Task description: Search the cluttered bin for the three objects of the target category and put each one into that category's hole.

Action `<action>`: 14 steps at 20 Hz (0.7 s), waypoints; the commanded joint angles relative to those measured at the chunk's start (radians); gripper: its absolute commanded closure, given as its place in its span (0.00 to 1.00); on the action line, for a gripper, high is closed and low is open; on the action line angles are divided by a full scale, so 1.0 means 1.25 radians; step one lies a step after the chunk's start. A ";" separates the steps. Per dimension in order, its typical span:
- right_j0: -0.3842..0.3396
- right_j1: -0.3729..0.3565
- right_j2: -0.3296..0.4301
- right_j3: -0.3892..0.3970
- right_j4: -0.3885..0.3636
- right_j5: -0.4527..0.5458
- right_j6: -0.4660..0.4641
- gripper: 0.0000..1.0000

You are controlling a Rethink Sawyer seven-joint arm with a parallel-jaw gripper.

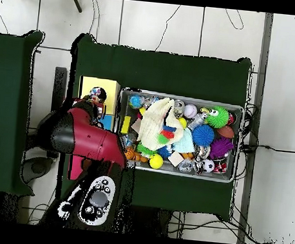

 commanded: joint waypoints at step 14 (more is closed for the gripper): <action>-0.034 0.020 -0.026 -0.091 0.010 0.043 0.157 0.00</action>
